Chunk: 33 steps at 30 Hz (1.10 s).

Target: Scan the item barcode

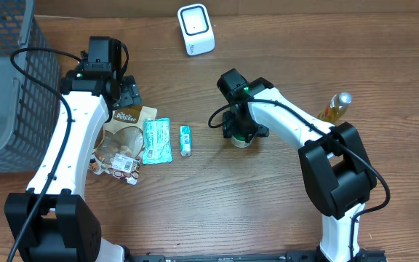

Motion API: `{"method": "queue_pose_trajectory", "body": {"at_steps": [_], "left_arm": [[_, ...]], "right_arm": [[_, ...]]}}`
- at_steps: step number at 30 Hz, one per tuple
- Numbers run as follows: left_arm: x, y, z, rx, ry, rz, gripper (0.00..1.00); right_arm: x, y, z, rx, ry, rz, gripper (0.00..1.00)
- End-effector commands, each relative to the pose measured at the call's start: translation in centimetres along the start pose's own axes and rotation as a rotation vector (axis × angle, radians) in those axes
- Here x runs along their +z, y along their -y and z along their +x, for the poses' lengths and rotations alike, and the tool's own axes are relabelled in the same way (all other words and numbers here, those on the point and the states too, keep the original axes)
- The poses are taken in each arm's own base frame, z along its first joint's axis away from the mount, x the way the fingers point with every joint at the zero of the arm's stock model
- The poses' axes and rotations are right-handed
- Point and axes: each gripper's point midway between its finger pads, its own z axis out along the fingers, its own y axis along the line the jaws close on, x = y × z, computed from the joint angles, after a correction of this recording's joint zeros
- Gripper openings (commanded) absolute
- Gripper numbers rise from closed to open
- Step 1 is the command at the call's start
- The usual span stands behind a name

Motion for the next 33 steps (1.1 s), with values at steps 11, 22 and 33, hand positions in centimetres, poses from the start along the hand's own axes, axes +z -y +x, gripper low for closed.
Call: {"method": "queue_pose_trajectory", "body": {"at_steps": [11,22,33], "left_arm": [[0.2,0.2,0.0,0.010,0.001,-0.010,1.00],[0.2,0.2,0.0,0.010,0.001,-0.010,1.00],[0.2,0.2,0.0,0.010,0.002,-0.009,1.00]], "right_arm": [[-1.9,0.4,-1.2,-0.058,0.000,-0.004,0.70],[-1.9,-0.5,-1.1,0.138,-0.015,-0.051,0.52],[-1.9,-1.6,-1.6,0.028,0.002,-0.108,0.80]]}}
